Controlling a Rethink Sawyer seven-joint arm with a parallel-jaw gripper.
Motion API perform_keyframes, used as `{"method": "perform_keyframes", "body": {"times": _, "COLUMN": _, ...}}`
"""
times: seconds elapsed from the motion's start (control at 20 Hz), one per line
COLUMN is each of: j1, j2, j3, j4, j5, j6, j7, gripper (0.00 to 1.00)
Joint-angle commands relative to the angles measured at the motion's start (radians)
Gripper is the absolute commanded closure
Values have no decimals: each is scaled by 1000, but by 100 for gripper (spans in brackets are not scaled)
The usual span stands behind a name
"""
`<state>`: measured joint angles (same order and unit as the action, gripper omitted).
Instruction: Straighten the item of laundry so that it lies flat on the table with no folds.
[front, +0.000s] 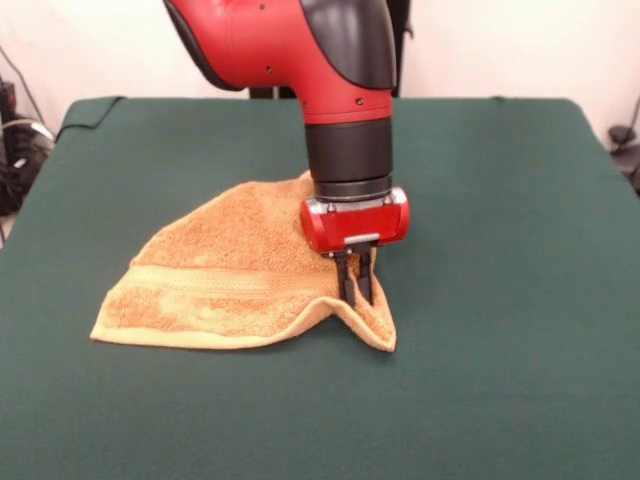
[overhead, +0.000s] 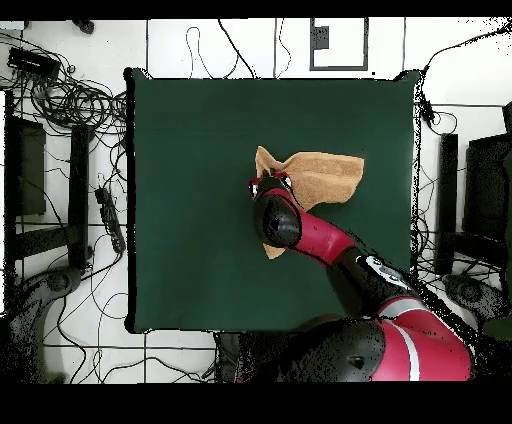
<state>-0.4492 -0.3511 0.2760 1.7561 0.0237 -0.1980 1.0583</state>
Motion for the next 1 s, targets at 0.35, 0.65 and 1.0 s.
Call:
{"method": "perform_keyframes", "body": {"times": 0.35, "j1": -6, "j2": 125, "j3": 137, "j4": 177, "j5": 75, "j6": 150, "j7": 321, "gripper": 100}}
{"method": "perform_keyframes", "body": {"times": 0.65, "j1": -14, "j2": 124, "j3": 166, "j4": 198, "j5": 106, "j6": 152, "j7": 341, "gripper": 100}}
{"method": "perform_keyframes", "body": {"times": 1.0, "j1": -16, "j2": 133, "j3": 178, "j4": 192, "j5": 121, "j6": 137, "j7": 322, "gripper": 100}}
